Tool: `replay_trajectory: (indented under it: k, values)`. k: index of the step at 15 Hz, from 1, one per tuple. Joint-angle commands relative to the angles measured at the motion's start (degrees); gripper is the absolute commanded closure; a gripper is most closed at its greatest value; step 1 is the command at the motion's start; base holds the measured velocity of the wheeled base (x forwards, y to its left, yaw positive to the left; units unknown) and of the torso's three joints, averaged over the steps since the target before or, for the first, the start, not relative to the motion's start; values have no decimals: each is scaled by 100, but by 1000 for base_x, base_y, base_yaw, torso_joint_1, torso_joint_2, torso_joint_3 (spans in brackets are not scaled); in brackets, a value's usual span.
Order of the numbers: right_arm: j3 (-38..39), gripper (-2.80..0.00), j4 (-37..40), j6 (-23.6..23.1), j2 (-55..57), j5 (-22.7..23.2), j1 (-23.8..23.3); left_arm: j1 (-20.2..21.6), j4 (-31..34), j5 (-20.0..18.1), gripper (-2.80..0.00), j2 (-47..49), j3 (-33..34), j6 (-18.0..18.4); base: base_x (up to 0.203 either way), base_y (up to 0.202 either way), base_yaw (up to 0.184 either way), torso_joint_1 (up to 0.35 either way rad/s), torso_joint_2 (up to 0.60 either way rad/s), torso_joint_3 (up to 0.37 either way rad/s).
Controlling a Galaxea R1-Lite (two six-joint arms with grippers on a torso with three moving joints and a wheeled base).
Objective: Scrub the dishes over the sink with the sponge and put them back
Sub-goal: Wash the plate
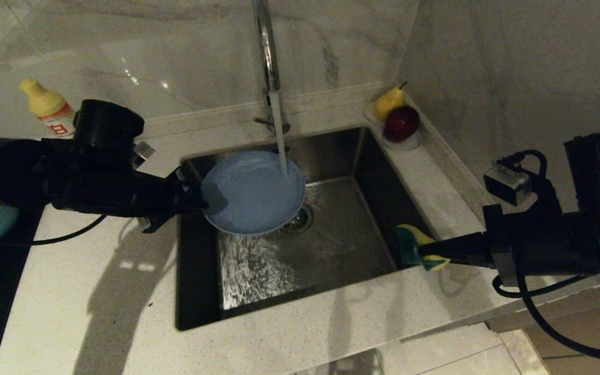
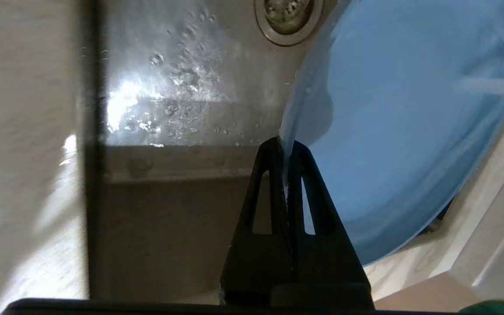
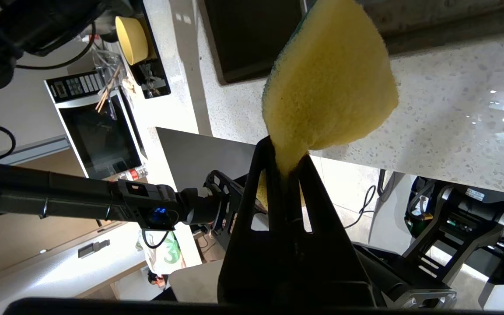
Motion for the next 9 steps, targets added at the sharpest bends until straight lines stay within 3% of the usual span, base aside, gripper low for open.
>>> replay_trajectory:
  k: [1,3,9]
  values:
    - [14,0,1,20,23,20,3,-139,-270,-6,0,254,23,-28,0,0,0,0,0,0]
    - [26,0,1,12,82,20,-5,-236,-578,-5,0,402,107,-117,0,0,0,0,0,0]
    - [114,0,-32,6,75,29,-14,-663,-619,-41,0,671,102,-142,0,0,0,0,0,0]
